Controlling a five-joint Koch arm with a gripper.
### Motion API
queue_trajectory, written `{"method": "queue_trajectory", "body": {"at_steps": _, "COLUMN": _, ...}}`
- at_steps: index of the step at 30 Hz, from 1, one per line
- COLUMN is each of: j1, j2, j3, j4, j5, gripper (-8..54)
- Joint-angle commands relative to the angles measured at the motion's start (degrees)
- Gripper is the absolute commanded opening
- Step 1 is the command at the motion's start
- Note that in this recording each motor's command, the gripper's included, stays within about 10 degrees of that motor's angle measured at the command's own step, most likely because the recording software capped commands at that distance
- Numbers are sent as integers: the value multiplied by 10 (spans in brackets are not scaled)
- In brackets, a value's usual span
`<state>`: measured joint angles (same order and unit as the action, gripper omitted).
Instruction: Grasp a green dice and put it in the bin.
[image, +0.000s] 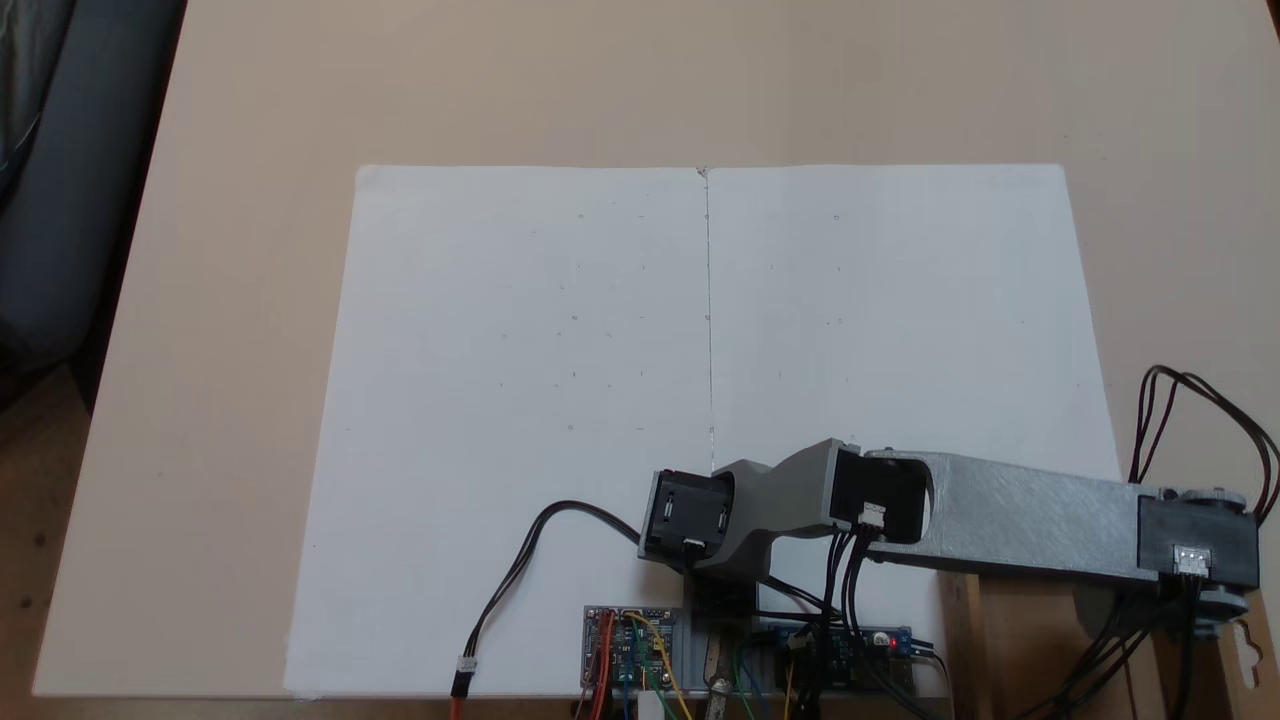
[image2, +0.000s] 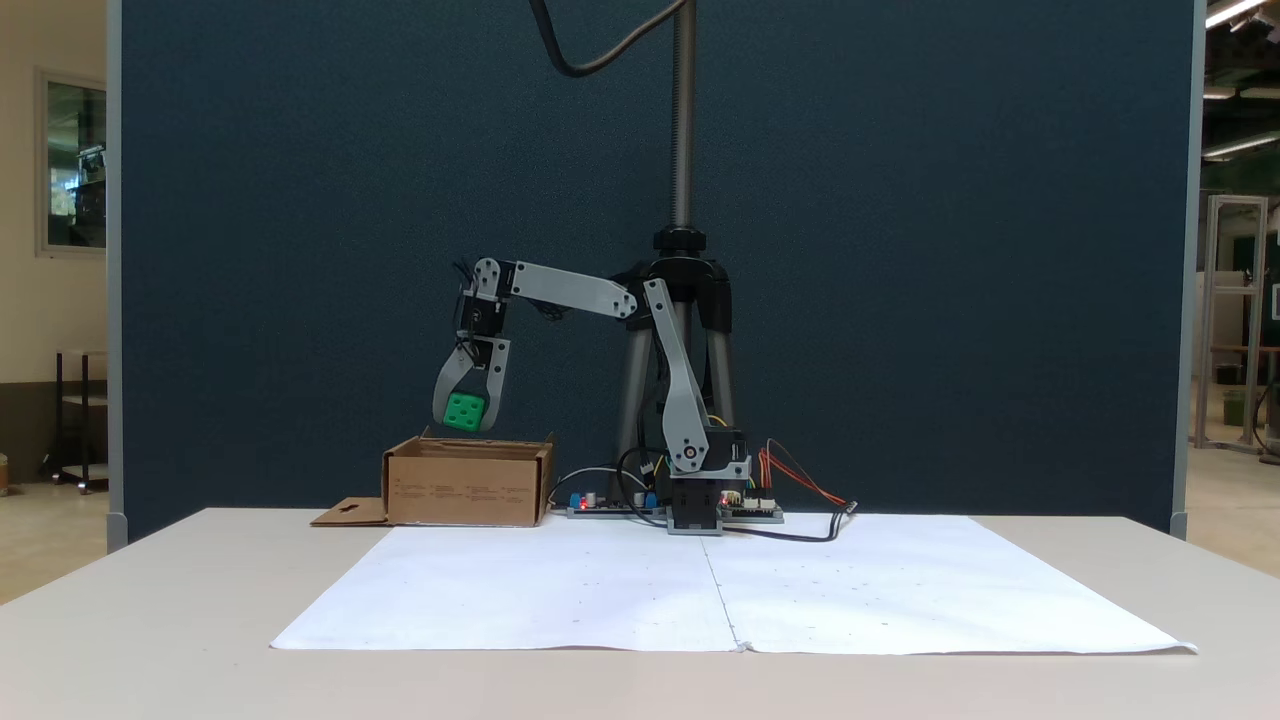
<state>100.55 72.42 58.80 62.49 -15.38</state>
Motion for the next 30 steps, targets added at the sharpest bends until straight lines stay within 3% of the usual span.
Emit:
{"method": "queue_trajectory", "body": {"at_steps": 1, "j1": 16, "j2": 13, "j3": -13, "j4": -16, "j5": -52, "gripper": 121}}
{"method": "queue_trajectory", "body": {"at_steps": 9, "j1": 19, "j2": 18, "j3": 15, "j4": -4, "j5": -55, "gripper": 121}}
{"method": "queue_trajectory", "body": {"at_steps": 10, "j1": 19, "j2": 18, "j3": 18, "j4": -4, "j5": -55, "gripper": 146}}
{"method": "queue_trajectory", "body": {"at_steps": 12, "j1": 19, "j2": 18, "j3": 24, "j4": -5, "j5": -54, "gripper": 327}}
{"method": "queue_trajectory", "body": {"at_steps": 16, "j1": 21, "j2": 20, "j3": 25, "j4": 2, "j5": -54, "gripper": 436}}
{"method": "queue_trajectory", "body": {"at_steps": 22, "j1": 18, "j2": 37, "j3": 22, "j4": 4, "j5": -49, "gripper": 435}}
{"method": "queue_trajectory", "body": {"at_steps": 30, "j1": -100, "j2": 103, "j3": -53, "j4": 5, "j5": 130, "gripper": 430}}
